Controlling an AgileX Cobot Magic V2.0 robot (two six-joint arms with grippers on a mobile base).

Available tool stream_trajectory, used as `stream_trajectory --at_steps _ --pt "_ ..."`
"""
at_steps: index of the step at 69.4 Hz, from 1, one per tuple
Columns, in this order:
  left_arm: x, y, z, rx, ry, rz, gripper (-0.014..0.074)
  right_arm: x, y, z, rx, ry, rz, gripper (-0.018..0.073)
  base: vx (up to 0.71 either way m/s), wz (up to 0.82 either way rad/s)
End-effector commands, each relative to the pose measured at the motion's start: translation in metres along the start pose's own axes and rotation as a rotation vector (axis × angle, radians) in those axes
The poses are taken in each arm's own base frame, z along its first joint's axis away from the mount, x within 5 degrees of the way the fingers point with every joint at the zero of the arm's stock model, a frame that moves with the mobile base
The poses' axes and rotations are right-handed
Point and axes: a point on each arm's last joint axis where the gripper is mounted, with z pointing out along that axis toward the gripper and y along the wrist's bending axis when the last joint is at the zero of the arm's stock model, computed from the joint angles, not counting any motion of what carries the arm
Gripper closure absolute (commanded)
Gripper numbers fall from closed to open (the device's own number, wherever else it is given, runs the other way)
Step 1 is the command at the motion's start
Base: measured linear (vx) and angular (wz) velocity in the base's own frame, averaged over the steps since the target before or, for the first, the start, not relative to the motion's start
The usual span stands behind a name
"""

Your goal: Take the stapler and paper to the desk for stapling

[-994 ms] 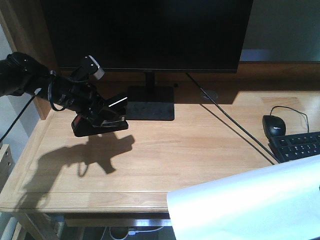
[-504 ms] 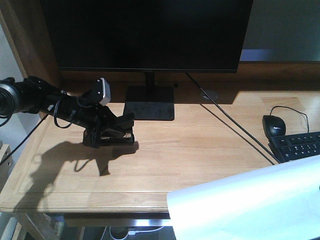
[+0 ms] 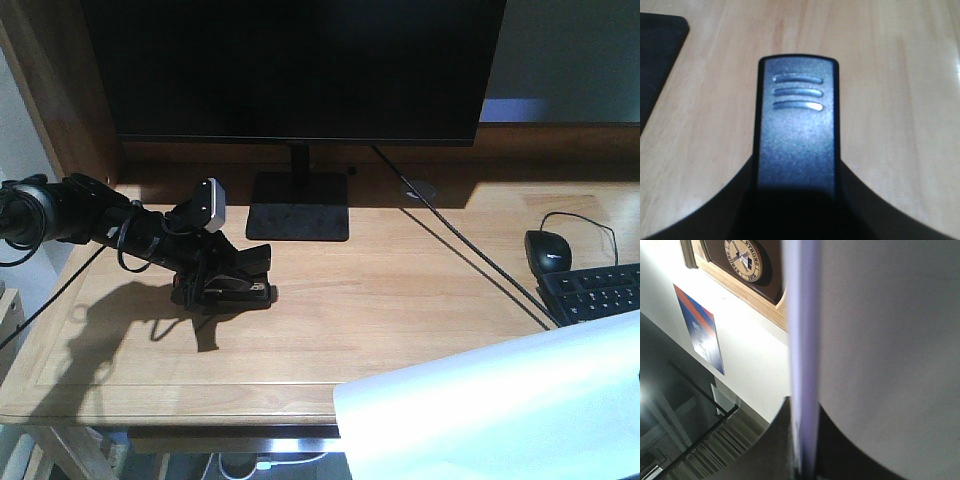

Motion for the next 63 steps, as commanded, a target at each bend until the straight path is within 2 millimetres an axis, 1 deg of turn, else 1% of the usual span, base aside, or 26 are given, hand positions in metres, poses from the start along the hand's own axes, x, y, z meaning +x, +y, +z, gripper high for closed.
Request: stream_trajectory --at_steps 1,23,35,42,56,63 --pt "-0.0338 0.0068 -0.0196 -0.068 -0.103 0.038 0.0584 0.0001 0.0029 0.0003 -0.044 -0.003 0.008 0.0565 0.00 0.00" --pt "-0.0256 0.0067 -0.0128 -0.052 -0.096 0.017 0.0560 0.0001 0.0029 0.0003 -0.044 -0.003 0.008 0.0565 0.00 0.00" --pt "-0.0256 0.0068 -0.0128 -0.053 -0.095 0.017 0.0508 0.0001 0.0029 0.0003 -0.044 -0.003 0.008 0.0565 0.00 0.00" --pt "-0.0256 0.0068 -0.0128 -0.053 -0.095 0.017 0.0436 0.0001 0.0028 0.0003 -0.043 -0.003 0.008 0.0565 0.00 0.00" --pt "-0.0255 0.0069 -0.0128 -0.054 -0.095 0.013 0.0226 0.0001 0.0028 0.0003 -0.043 -0.003 0.008 0.0565 0.00 0.00" --pt "-0.0262 0.0070 -0.0133 -0.053 -0.096 -0.034 0.0139 0.0001 0.0028 0.0003 -0.043 -0.003 0.008 0.0565 0.00 0.00"
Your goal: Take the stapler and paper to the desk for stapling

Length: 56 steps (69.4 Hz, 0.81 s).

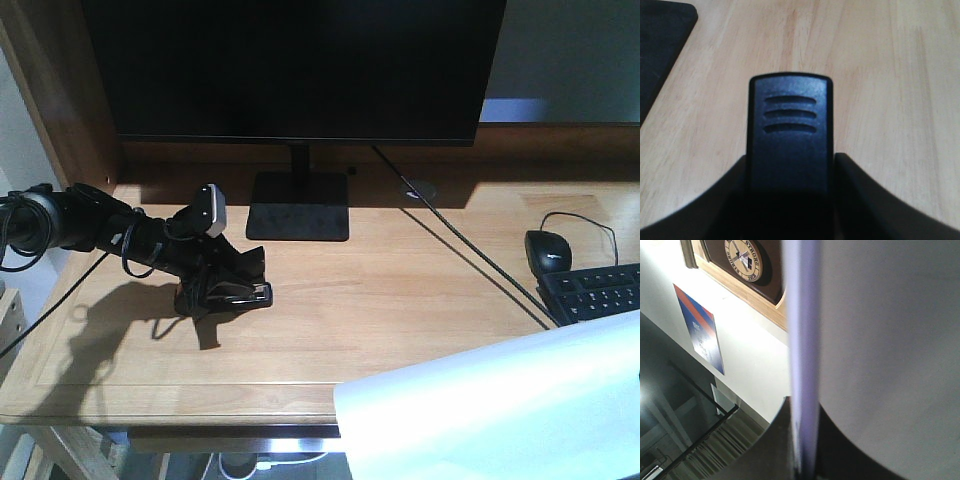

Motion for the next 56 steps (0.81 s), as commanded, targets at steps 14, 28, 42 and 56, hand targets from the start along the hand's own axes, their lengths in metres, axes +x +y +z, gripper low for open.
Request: stream_trajectory --at_steps 14,28,42,56 --pt "-0.038 0.006 -0.023 -0.046 -0.092 -0.042 0.0083 0.000 0.003 0.000 -0.043 -0.003 0.008 0.0565 0.00 0.00" --pt "-0.040 0.000 -0.025 0.013 -0.090 -0.026 0.0083 0.000 0.003 0.000 -0.043 -0.003 0.008 0.0565 0.00 0.00" --pt "-0.057 -0.006 -0.042 0.019 -0.063 0.051 0.0096 0.000 0.003 0.000 -0.043 -0.003 0.008 0.0565 0.00 0.00" --pt "-0.080 -0.010 -0.063 -0.023 -0.069 0.114 0.0176 0.000 0.003 0.000 -0.044 -0.003 0.008 0.0565 0.00 0.00"
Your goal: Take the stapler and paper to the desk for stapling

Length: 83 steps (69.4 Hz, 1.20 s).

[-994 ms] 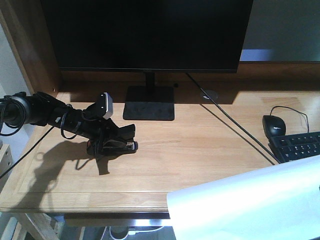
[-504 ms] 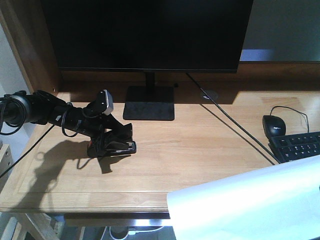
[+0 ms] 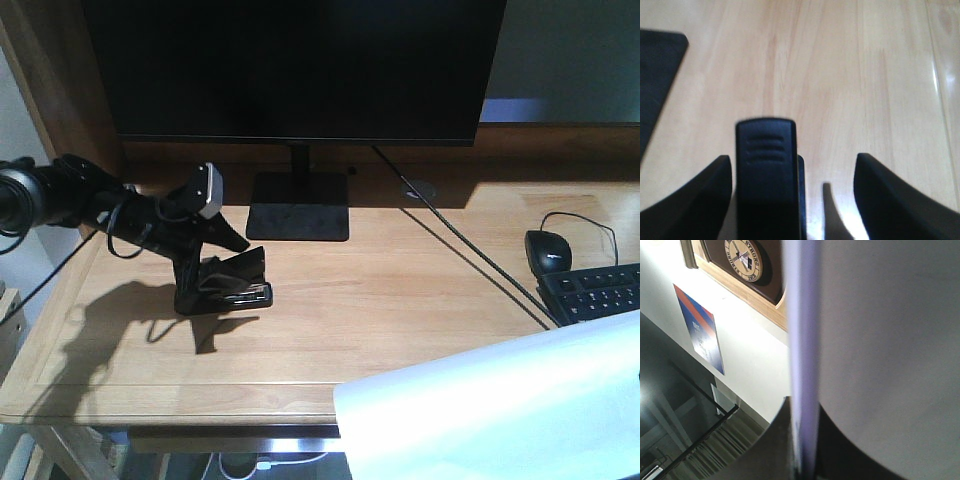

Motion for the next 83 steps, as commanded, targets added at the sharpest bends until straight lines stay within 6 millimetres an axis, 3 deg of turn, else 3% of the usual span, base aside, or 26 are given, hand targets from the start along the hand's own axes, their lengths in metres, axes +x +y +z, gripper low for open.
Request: stream_trajectory --at_steps 1,32,83 --pt "-0.0436 -0.0015 -0.0317 -0.058 -0.077 0.064 0.0181 0.0001 0.0029 0.0003 -0.044 -0.003 0.008 0.0565 0.00 0.00" --pt "-0.0435 0.0004 -0.0327 -0.082 -0.067 0.016 0.0598 0.0001 0.0029 0.0003 -0.044 -0.003 0.008 0.0565 0.00 0.00" --pt "-0.0427 0.0033 -0.0329 -0.113 -0.059 0.013 0.0603 0.0001 0.0029 0.0003 -0.044 -0.003 0.008 0.0565 0.00 0.00"
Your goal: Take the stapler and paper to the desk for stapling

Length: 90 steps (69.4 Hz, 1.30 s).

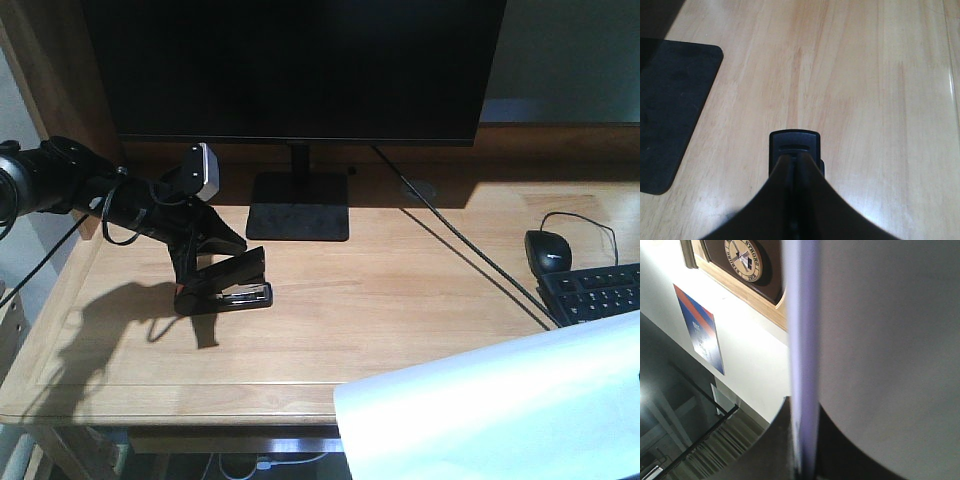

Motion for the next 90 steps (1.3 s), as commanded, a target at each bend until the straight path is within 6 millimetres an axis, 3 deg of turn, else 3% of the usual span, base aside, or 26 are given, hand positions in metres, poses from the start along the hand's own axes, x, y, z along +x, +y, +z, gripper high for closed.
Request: stream_trajectory --at_steps 1,90 --pt "-0.0304 0.0016 -0.0208 -0.048 -0.076 0.024 0.0603 0.0001 0.0029 0.0003 -0.044 -0.003 0.008 0.0565 0.00 0.00" --pt "-0.0304 0.0016 -0.0208 -0.048 -0.076 0.024 0.0603 -0.0012 0.0050 0.0003 -0.065 -0.016 0.018 0.0565 0.00 0.00"
